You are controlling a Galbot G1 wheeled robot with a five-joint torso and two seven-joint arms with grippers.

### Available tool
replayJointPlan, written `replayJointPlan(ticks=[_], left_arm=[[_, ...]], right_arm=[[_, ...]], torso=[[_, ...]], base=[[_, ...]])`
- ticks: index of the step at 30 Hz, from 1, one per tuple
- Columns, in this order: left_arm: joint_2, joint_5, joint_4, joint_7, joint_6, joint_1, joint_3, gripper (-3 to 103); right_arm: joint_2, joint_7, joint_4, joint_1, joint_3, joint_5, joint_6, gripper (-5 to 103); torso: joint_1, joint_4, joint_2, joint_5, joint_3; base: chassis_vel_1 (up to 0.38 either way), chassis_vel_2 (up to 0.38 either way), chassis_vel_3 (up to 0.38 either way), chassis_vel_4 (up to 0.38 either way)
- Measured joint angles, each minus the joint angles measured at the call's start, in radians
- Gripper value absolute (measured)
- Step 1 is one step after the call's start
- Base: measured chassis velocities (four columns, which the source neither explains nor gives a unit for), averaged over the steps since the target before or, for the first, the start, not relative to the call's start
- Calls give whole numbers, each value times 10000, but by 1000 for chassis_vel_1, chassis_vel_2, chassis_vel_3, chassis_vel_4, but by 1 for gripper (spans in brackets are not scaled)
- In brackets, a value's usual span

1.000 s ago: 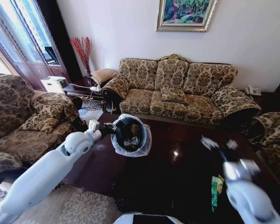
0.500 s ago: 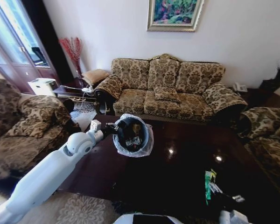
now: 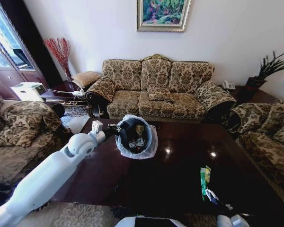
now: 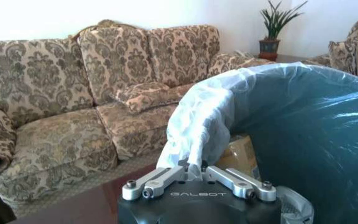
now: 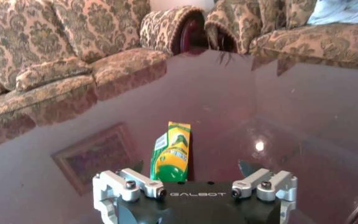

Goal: Move to the front of the table and place the trash on the table into the trash bin.

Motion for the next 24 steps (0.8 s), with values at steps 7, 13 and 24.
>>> replayJointPlan(ticks=[7, 13, 24], left_arm=[[121, -16, -46, 56, -52, 39, -73, 0], [249, -103, -114, 115, -69, -35, -79, 0], [392, -133, -123, 332, -188, -89, -99, 0]], right_arm=[[-35, -102, -195, 80, -211, -293, -91, 88], [38, -193, -244, 168, -363, -270, -213, 71], [326, 37, -381, 294, -416, -110, -62, 40]], torso=[[-1, -1, 0, -2, 0], [0, -2, 0, -1, 0], [0, -2, 0, -2, 0]], base=[[0, 0, 0, 0], [0, 0, 0, 0], [0, 0, 0, 0]])
